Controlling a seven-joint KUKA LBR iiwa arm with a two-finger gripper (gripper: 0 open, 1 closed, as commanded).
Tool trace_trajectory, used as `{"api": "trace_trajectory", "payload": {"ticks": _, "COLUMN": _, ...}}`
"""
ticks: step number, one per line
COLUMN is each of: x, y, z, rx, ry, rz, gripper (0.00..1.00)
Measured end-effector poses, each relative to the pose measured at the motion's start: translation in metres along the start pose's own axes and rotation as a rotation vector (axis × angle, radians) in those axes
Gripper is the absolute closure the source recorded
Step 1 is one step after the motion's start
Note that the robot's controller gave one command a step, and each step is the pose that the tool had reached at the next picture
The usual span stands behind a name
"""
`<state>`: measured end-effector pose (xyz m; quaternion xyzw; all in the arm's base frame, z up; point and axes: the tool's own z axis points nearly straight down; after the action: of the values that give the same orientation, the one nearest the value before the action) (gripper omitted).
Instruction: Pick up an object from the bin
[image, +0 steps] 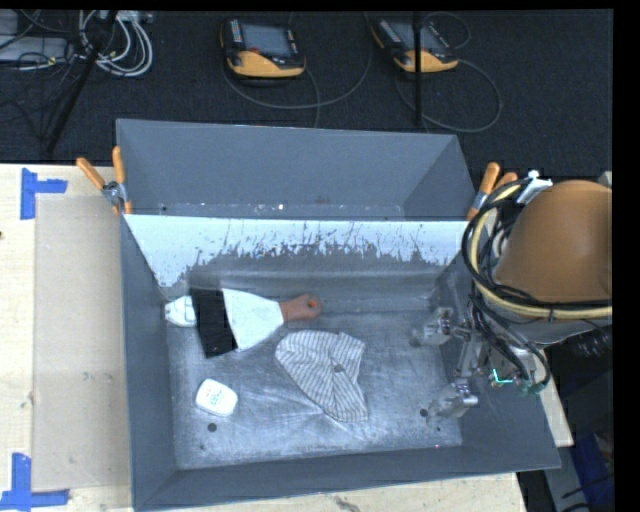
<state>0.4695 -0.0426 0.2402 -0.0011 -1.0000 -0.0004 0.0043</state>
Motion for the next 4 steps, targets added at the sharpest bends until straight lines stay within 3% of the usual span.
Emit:
{"api": "trace_trajectory", "payload": {"ticks": 1, "x": -0.001, "y": 0.0, "z": -0.003, "rx": 0.001, "ry": -0.007, "rz": -0.002, "gripper": 0.0}}
{"api": "trace_trajectory", "payload": {"ticks": 2, "x": -0.011, "y": -0.004, "z": 0.049, "rx": 0.001, "ry": -0.014, "rz": -0.011, "gripper": 0.0}}
{"api": "trace_trajectory", "payload": {"ticks": 3, "x": -0.032, "y": 0.005, "z": 0.11, "rx": 0.001, "ry": -0.012, "rz": -0.048, "gripper": 0.0}}
{"api": "trace_trajectory", "payload": {"ticks": 4, "x": -0.023, "y": 0.037, "z": 0.128, "rx": 0.0, "ry": 0.002, "rz": -0.209, "gripper": 0.0}}
